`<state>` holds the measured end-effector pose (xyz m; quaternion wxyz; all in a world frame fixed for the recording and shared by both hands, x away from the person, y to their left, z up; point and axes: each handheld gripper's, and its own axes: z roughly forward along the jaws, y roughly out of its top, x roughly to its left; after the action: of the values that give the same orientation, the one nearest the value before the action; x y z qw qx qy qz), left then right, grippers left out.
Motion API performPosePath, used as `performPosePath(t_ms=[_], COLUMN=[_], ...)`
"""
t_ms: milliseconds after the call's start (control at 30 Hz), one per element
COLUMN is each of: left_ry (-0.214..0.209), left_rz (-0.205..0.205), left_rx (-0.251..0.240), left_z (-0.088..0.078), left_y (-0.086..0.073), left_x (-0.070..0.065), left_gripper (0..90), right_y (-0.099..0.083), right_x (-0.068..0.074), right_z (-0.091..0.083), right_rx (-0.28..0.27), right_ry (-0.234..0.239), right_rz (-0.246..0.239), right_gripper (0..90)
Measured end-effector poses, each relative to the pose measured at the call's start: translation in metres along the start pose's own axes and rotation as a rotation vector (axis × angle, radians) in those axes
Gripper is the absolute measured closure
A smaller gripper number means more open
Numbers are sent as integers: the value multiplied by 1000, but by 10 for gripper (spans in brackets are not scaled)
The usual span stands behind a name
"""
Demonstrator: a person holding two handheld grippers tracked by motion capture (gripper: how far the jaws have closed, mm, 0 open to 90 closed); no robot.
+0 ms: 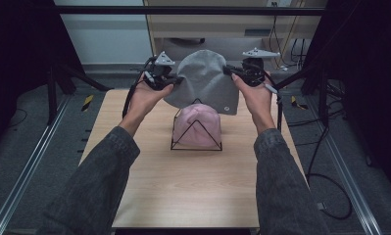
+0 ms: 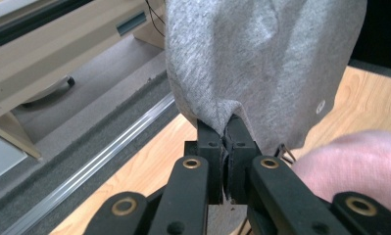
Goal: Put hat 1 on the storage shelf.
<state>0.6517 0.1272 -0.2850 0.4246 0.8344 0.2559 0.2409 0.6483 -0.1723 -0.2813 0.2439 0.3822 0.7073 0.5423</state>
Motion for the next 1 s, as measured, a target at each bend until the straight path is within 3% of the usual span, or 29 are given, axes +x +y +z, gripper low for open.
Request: performPosePath(t_ms=[567, 1000], left_ry=[-19, -33], left_rz=[-36, -58], left_rx=[27, 57], left_z=[3, 7], left_y=[-32, -62], left_x=[-9, -16], left_gripper=[877, 877], right_y=[-29, -52], right_x=[11, 18], right_z=[5, 14], right_rx=[61, 141], right_ry=[26, 31], right_rz=[-14, -36], right_gripper=[861, 860])
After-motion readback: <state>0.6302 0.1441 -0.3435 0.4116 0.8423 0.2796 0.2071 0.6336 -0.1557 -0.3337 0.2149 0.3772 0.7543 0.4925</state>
